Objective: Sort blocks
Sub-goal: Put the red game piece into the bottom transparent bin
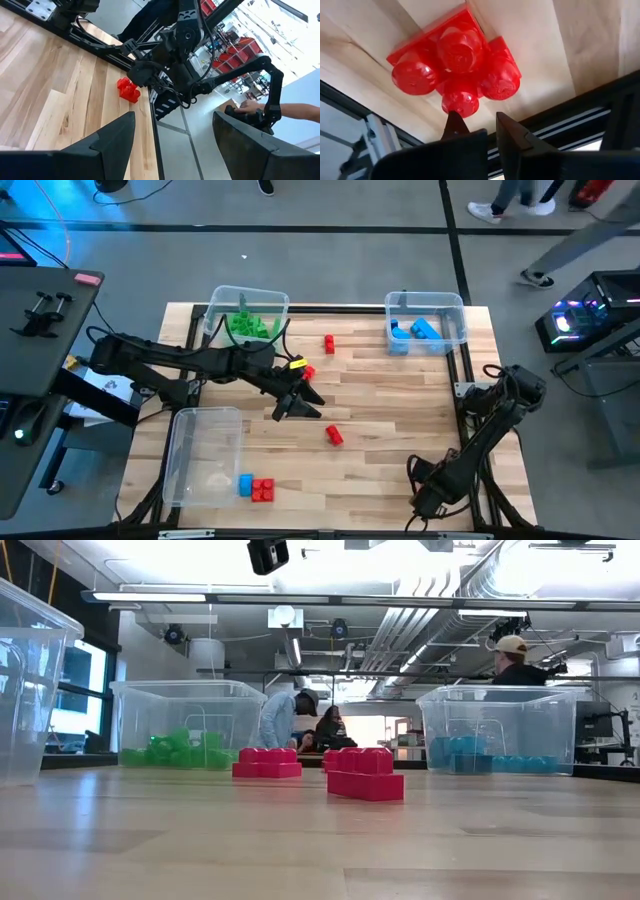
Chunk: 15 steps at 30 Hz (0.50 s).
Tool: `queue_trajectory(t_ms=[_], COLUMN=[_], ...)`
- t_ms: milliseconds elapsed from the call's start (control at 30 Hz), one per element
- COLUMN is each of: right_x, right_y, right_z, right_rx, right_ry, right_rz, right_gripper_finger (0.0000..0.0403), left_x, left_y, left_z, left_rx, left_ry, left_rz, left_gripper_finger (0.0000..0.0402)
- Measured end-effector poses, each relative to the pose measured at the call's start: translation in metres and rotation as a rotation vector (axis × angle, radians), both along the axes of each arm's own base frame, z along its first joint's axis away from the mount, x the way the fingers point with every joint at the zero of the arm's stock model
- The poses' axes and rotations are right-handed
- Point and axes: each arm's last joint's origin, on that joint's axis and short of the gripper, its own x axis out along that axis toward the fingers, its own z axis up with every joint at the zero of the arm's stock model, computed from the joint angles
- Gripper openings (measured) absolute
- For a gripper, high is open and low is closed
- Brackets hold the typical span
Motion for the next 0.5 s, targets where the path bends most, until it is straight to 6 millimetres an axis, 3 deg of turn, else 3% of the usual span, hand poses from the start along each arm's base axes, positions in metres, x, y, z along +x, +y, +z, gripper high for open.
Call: queue_trajectory(t_ms=[233,333,500], right_x=[0.003,0.015,0.045], right_y=[-0.023,-0.036,-0.050], right_z=[0.002,0.002,0.000], right_rx=[-0.186,-0.239,-0.177], right_ry=[0.022,-0.007,-0.150], right_rz=[0.022,0.025,0.003], right_gripper_finger=[0.0000,0.0000,0.0000], left_x=[0.000,0.000,0.000], left_y=[0.000,0.000,0.000], left_z=[0.000,0.000,0.000], left_rx=[0.001,0.000,0.000], left_ry=[0.000,0.000,0.001], left_rz=[0.000,0.000,0.000], left_gripper_finger=[0.0252,0.0252,0.0252])
